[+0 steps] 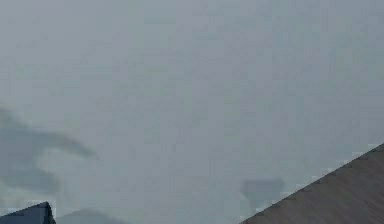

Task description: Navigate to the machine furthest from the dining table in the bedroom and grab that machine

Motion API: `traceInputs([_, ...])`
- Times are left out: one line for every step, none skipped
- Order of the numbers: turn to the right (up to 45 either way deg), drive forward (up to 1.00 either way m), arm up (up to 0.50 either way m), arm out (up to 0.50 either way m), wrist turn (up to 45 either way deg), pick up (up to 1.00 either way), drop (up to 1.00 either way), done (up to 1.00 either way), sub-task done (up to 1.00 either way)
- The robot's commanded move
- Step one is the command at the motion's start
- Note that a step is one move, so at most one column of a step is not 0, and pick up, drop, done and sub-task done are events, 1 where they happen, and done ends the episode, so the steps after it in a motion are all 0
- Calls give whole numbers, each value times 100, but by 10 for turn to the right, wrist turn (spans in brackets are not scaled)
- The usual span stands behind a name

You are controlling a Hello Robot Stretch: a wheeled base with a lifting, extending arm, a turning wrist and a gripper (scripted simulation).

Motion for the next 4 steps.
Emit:
traceInputs([450,0,0,0,0,0,0,0,0])
traceInputs([420,0,0,0,0,0,0,0,0])
traceInputs([0,20,0,0,0,0,0,0,0])
traceInputs([-450,0,0,0,0,0,0,0,0])
